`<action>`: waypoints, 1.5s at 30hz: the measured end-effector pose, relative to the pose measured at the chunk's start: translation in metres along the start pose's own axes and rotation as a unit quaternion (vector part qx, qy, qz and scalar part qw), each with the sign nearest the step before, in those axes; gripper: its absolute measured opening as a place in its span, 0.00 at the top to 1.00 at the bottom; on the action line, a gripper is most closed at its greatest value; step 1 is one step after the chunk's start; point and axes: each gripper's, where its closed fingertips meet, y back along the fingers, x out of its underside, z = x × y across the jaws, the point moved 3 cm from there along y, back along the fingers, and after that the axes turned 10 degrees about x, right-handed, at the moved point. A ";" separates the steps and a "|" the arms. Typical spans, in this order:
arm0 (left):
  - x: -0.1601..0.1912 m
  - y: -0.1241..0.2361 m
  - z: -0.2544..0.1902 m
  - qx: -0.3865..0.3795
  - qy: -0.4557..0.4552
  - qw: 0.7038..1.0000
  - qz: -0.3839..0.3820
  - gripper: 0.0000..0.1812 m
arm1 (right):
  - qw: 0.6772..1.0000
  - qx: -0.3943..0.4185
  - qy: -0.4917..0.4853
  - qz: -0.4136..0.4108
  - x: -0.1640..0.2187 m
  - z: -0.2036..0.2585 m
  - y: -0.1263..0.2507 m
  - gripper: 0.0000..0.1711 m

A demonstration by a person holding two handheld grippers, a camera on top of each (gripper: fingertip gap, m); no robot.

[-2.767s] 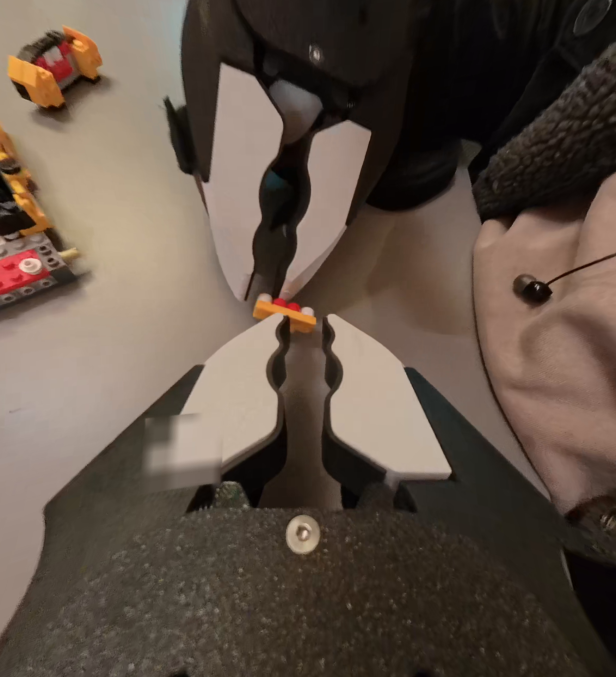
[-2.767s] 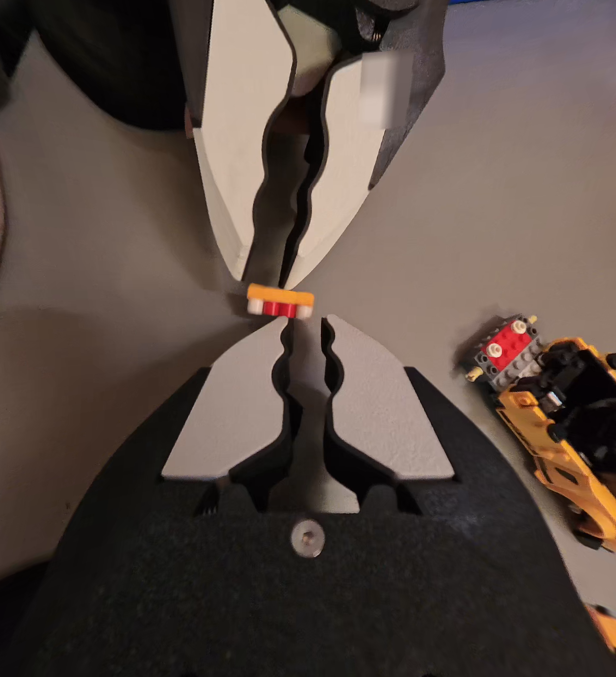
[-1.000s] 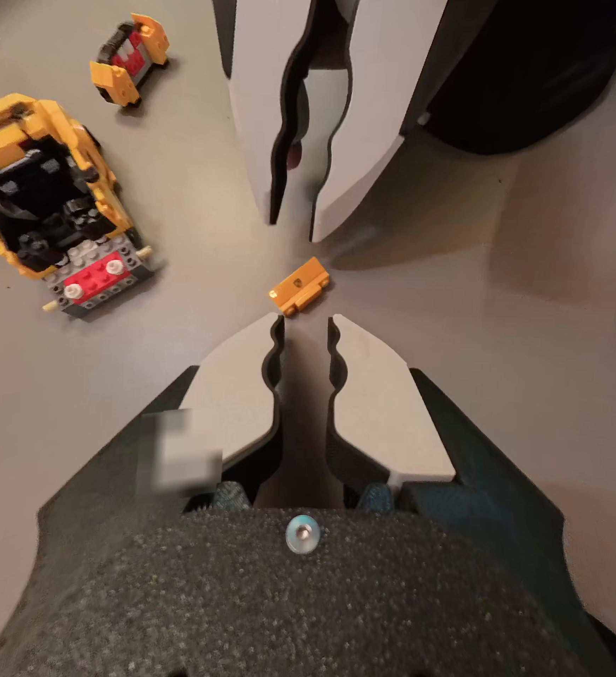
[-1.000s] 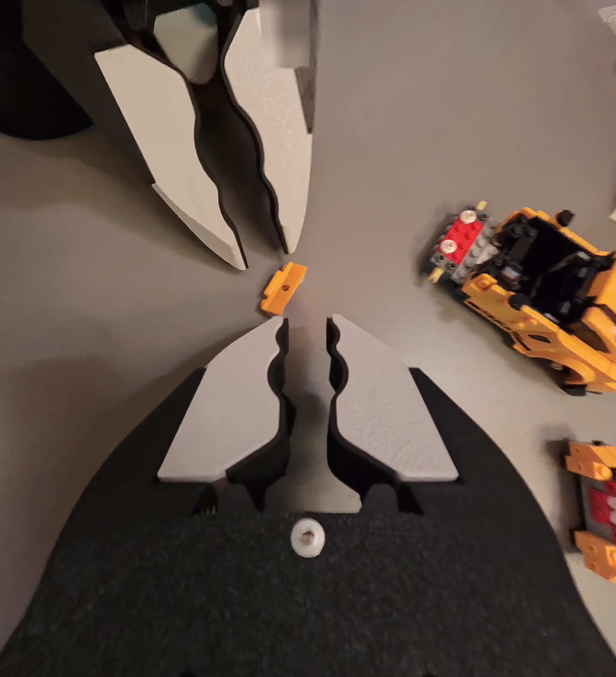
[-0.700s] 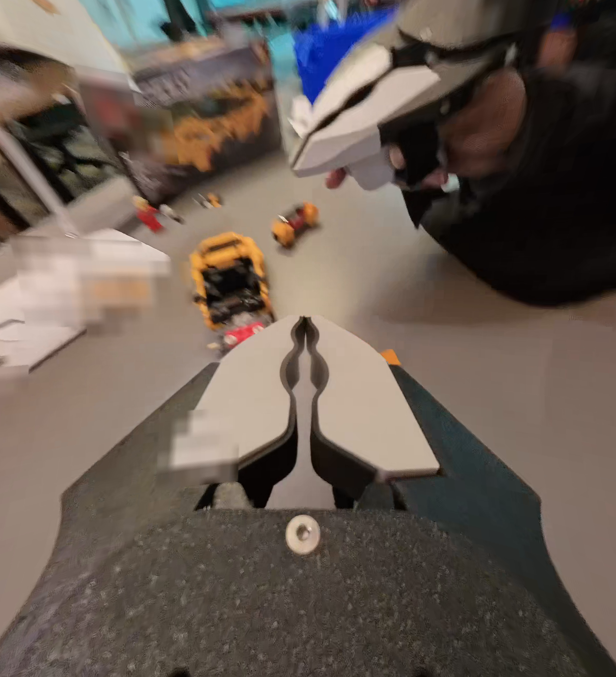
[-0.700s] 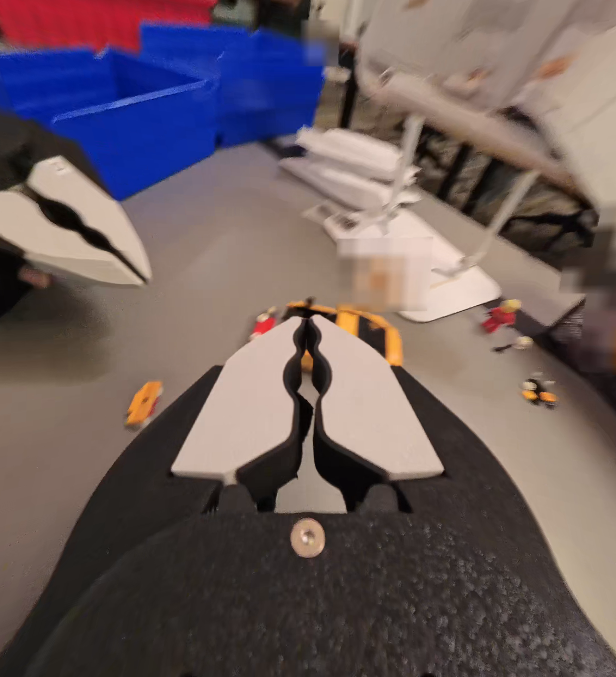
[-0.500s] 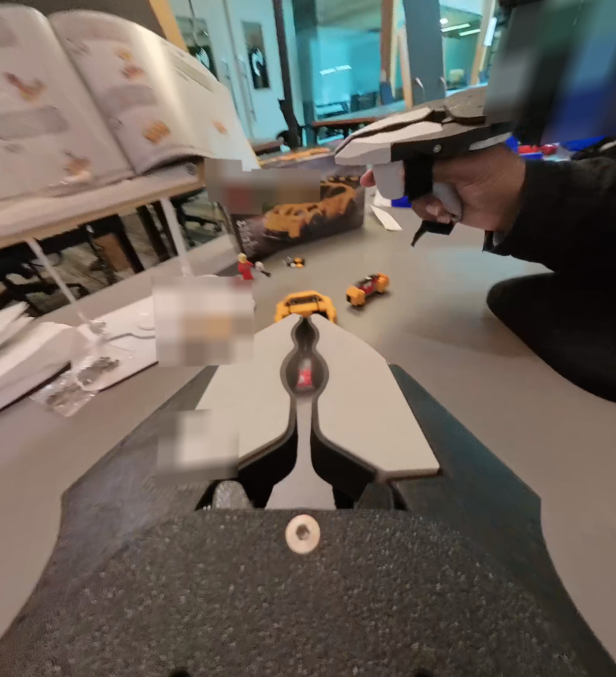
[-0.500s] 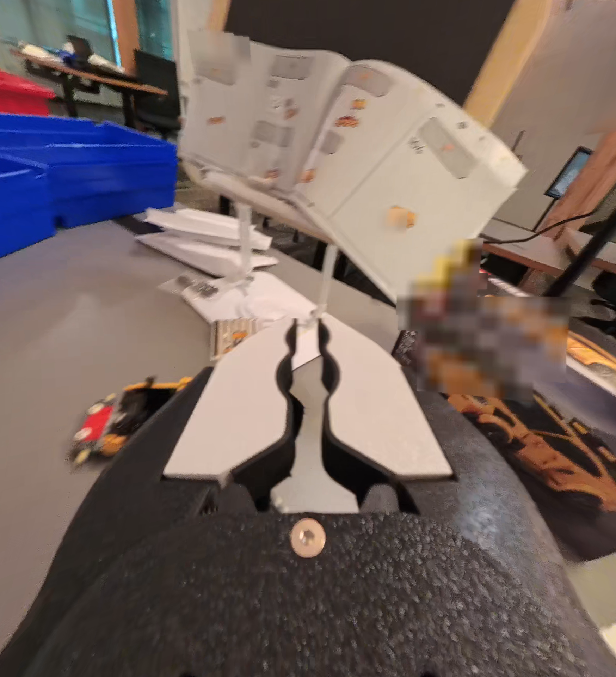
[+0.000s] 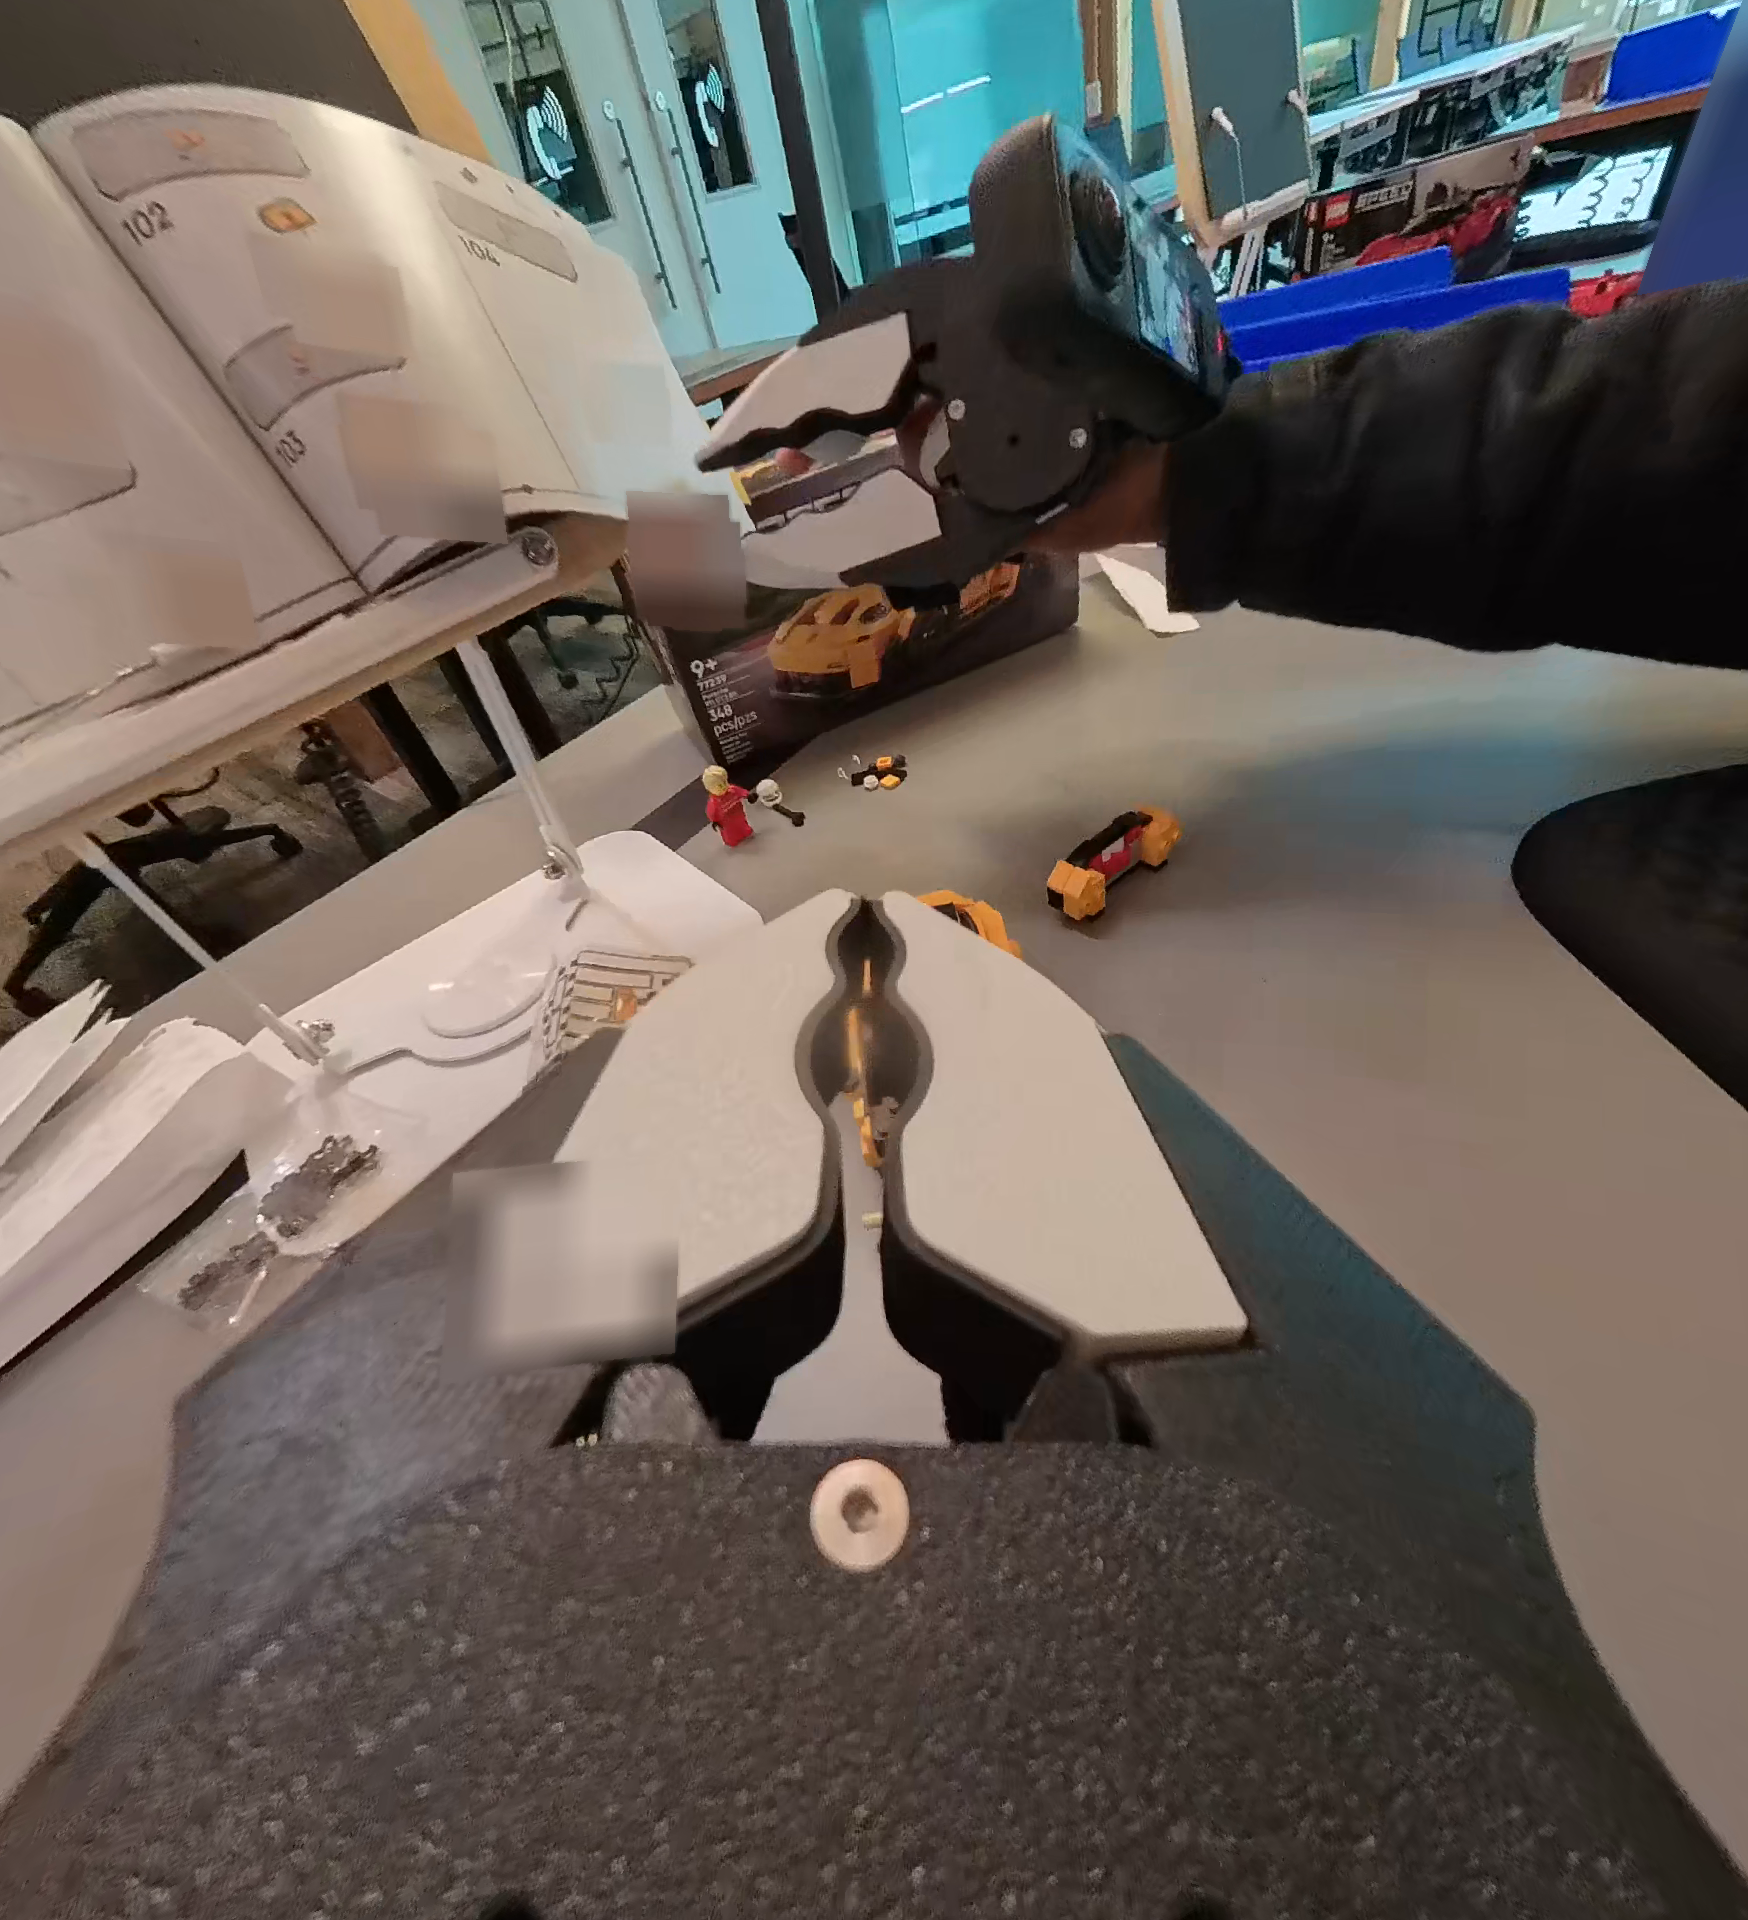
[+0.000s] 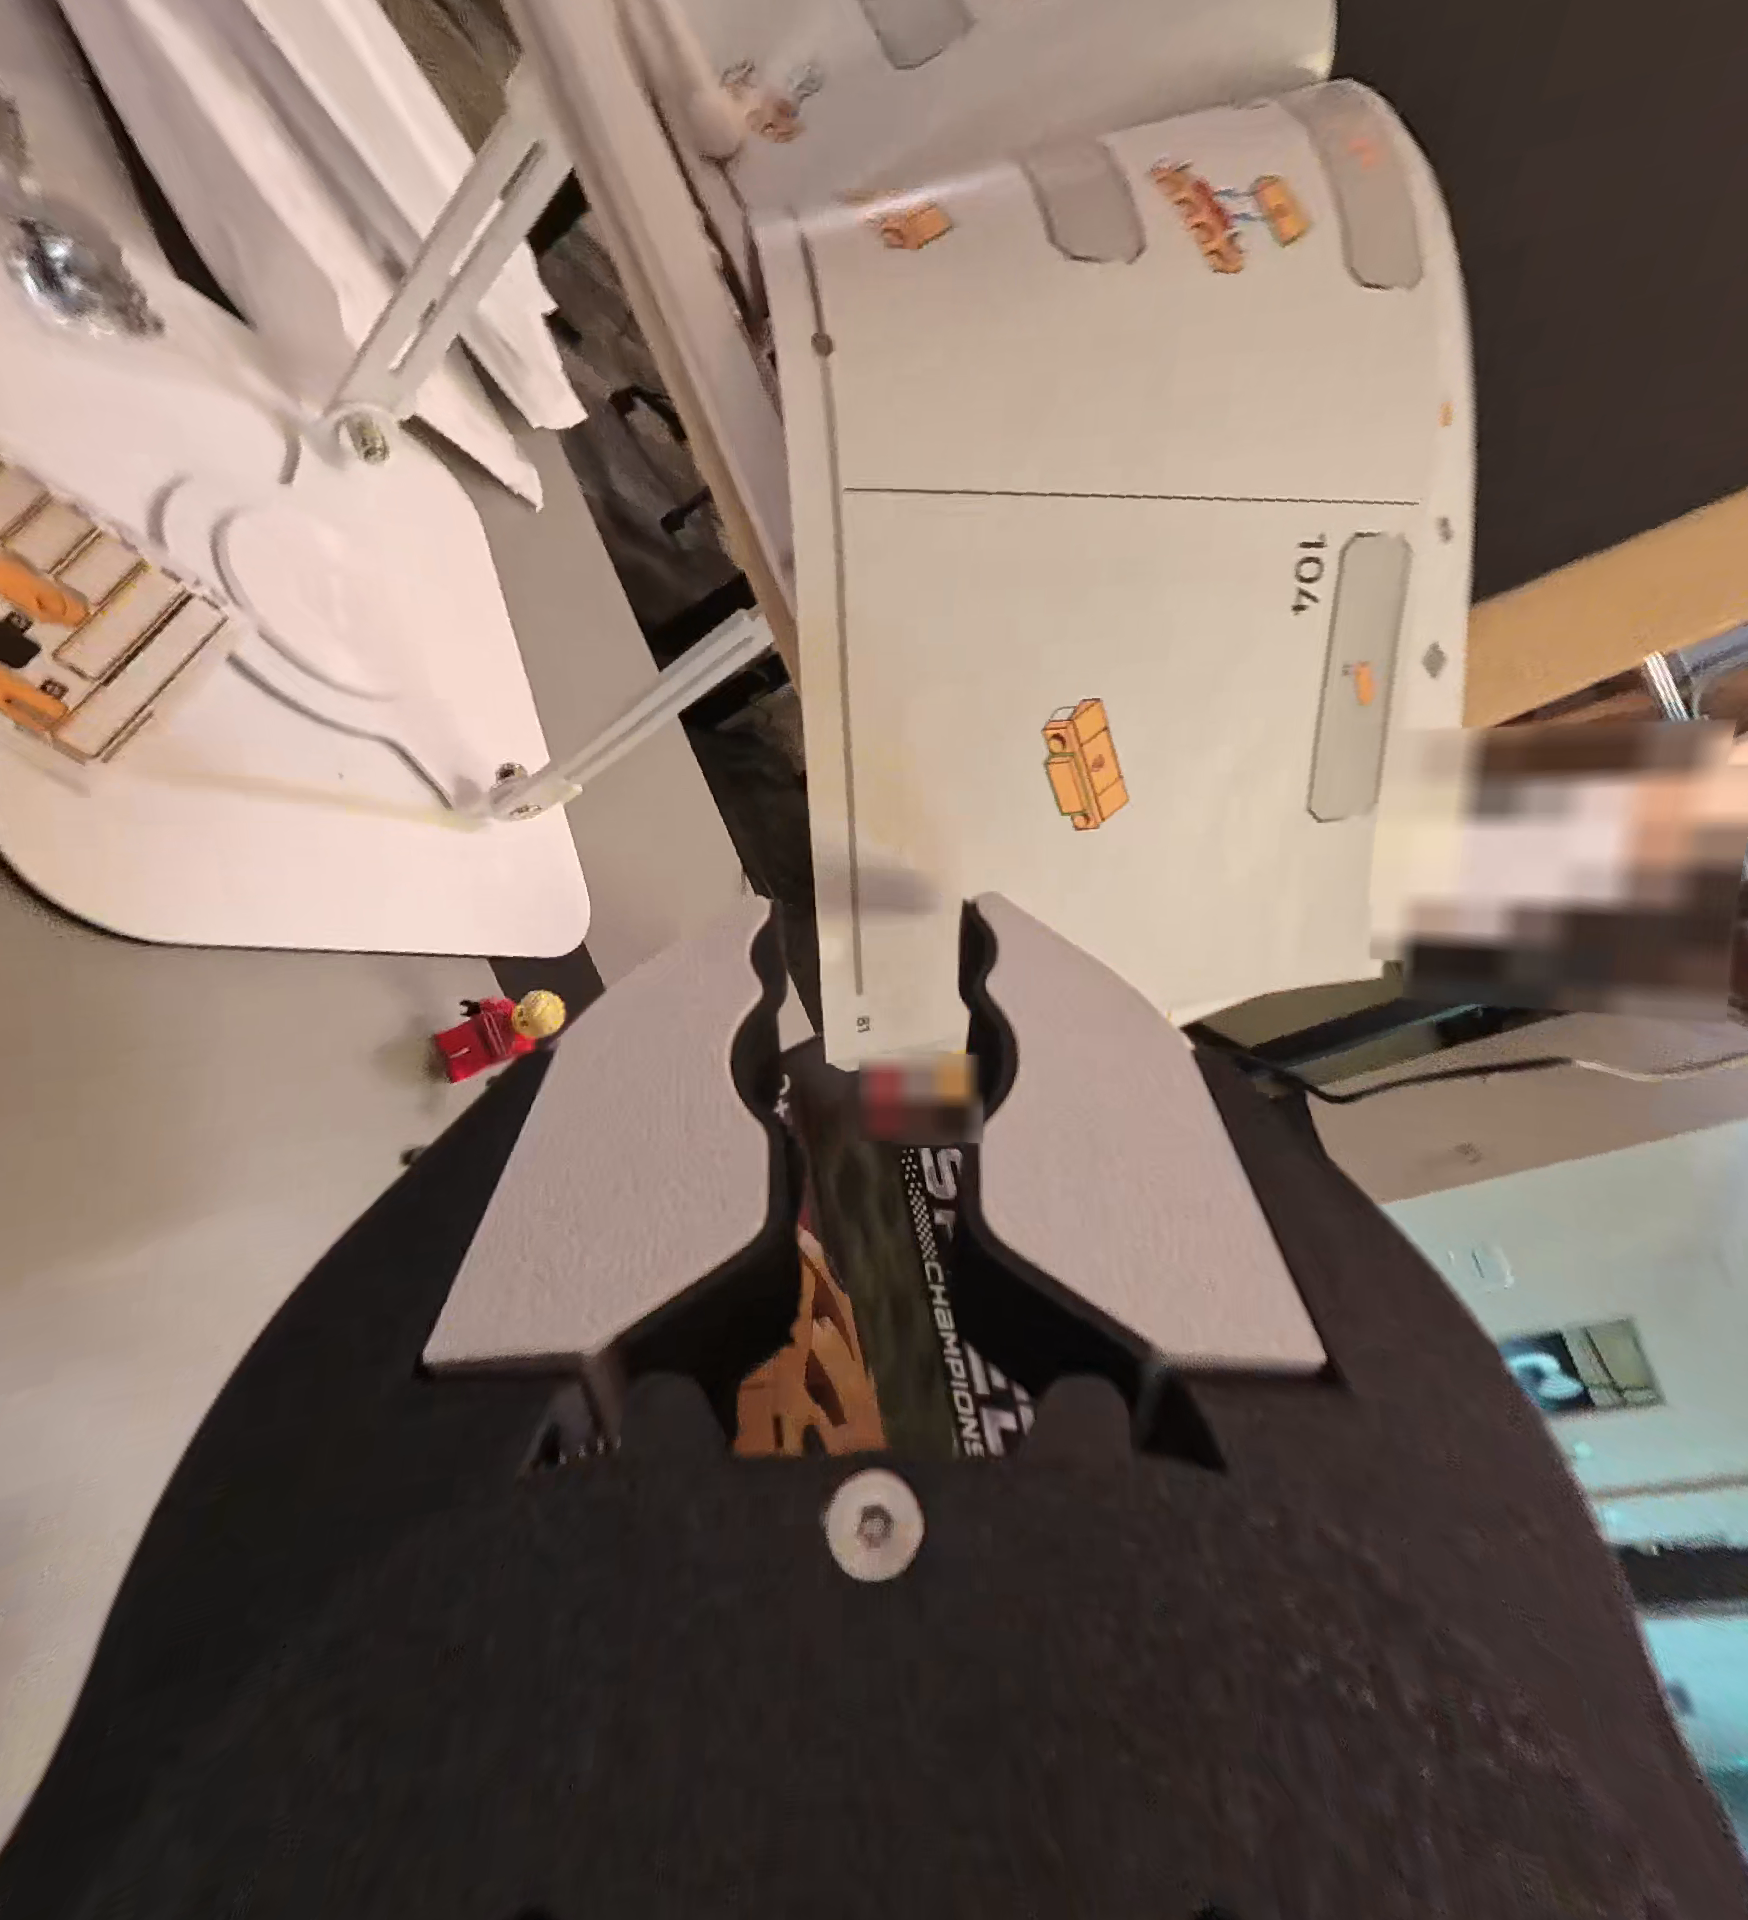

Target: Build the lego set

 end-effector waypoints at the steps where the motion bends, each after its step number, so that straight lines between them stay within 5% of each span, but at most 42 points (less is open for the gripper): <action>1: 0.003 -0.003 0.000 0.002 0.001 1.000 0.003 1.00 | 1.000 -0.014 0.002 -0.006 0.001 0.001 -0.001 0.85; 15: 0.025 -0.014 -0.005 0.060 0.016 0.998 0.024 1.00 | 0.972 -0.219 -0.085 0.022 0.010 -0.014 -0.005 0.93; 27: 0.029 -0.013 -0.009 0.079 0.023 0.996 0.025 1.00 | 0.950 -0.291 -0.096 0.056 0.010 -0.017 -0.009 0.93; 36: 0.031 -0.013 -0.010 0.087 0.027 0.996 0.024 1.00 | 0.951 -0.288 -0.089 0.063 0.013 -0.017 -0.011 0.91; 41: 0.031 -0.012 -0.010 0.085 0.027 0.996 0.023 1.00 | 0.975 -0.213 -0.046 0.043 0.011 -0.021 -0.009 0.77; 45: 0.031 -0.014 -0.010 0.086 0.030 0.996 0.024 0.99 | 0.981 -0.112 -0.156 0.018 0.002 -0.045 -0.014 0.60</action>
